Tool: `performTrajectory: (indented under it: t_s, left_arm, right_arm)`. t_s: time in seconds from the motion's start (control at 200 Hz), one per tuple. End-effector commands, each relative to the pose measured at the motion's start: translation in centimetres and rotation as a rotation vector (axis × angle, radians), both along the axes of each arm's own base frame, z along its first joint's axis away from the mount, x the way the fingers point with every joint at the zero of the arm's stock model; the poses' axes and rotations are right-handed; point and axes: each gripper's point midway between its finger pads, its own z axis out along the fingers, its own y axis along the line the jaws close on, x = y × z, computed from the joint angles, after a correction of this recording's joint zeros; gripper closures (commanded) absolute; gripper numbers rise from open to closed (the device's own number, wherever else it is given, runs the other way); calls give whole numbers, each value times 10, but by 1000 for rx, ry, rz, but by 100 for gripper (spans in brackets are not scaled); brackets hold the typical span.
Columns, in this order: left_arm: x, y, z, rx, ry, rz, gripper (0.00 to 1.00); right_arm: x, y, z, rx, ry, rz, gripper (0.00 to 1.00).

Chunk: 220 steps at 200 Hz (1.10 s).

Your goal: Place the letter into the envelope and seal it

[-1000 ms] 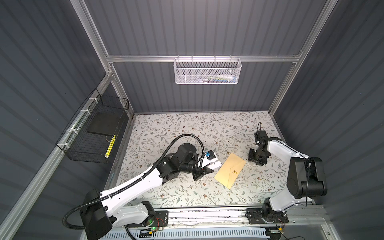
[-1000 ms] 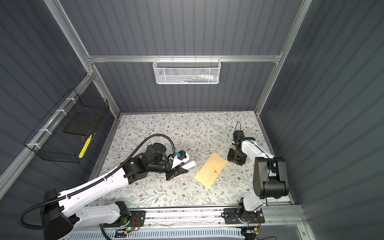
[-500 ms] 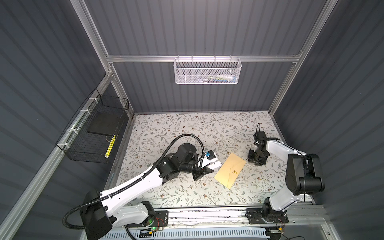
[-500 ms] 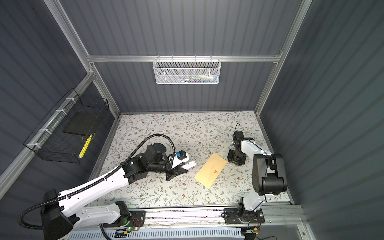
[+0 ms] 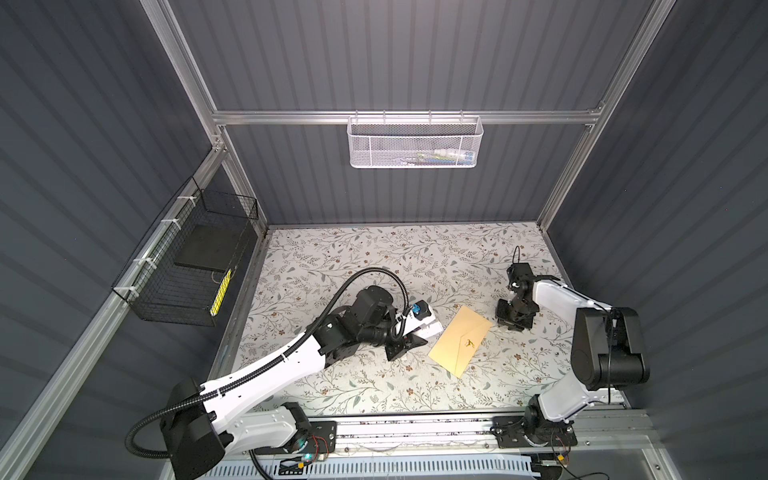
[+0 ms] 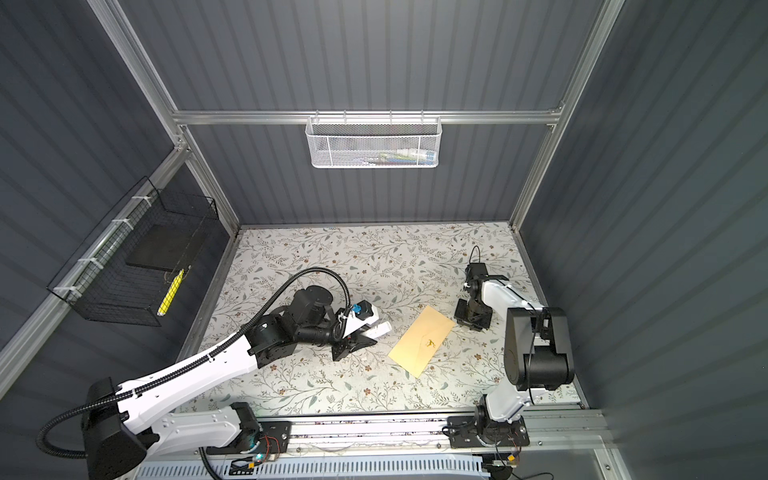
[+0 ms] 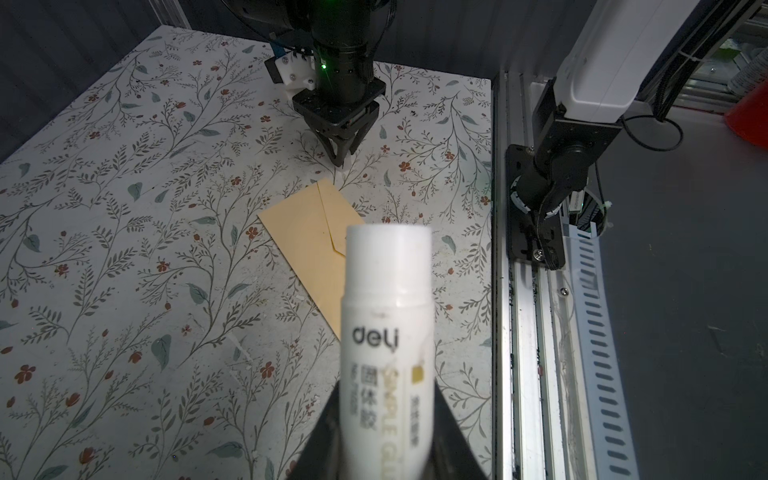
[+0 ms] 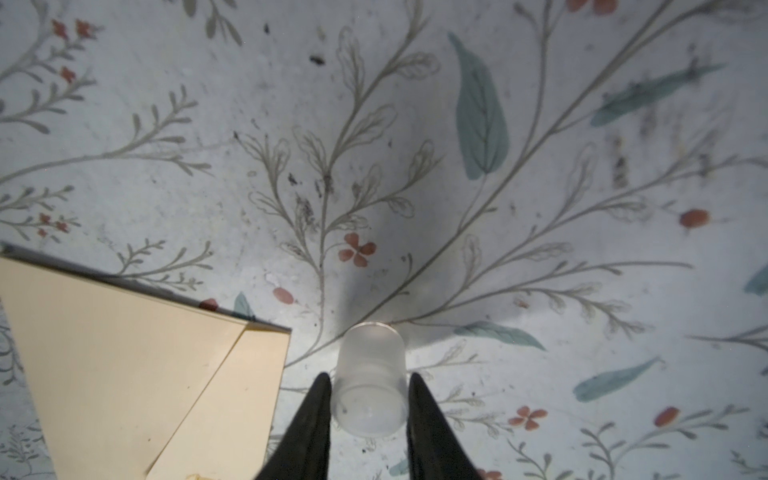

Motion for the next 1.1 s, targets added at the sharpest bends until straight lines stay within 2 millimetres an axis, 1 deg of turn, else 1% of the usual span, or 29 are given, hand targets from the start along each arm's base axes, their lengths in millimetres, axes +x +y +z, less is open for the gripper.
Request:
performTrajectory:
  t_s: [0.0,0.165,0.245,0.325,0.475,0.495,0.57,0.66,0.69,0.71,0.745,0.941,1.096]
  left_arm:
    - [-1,-1,-2,3,11,0,96]
    - [0,-3,-3,-15,25,10,96]
    - [0,-7,-4,-20,43,7,96]
    - [2,-10,-5,-32,58,11,96]
    - [5,-18,-6,-65,92,10,97]
    - [6,-19,-6,-70,98,10,97]
    - [8,-24,-6,-91,115,9,97]
    - [11,-30,-6,-116,132,5,97]
    - [12,-32,-6,-124,135,5,97]
    - [12,-34,-6,-126,139,4,97]
    - [14,-36,-7,-130,142,2,97]
    - [25,-51,-6,-157,160,-9,98]
    - [32,-58,-7,-171,176,-17,98]
  right_arm:
    - [-4,0,7,7,-6,-2,70]
    - [-7,10,20,68,-41,18,72]
    - [-8,15,31,95,-80,24,73]
    - [-10,25,44,152,-123,33,74]
    - [-11,49,83,294,-252,67,75]
    - [-12,57,90,343,-269,78,75]
    - [-15,72,113,440,-340,105,75]
    - [-21,88,140,539,-410,140,75]
    - [-23,93,144,573,-415,148,75]
    - [-26,96,155,593,-451,161,75]
    - [-30,102,164,632,-472,178,75]
    - [-50,129,204,820,-569,253,76]
    - [-66,144,221,919,-589,304,76]
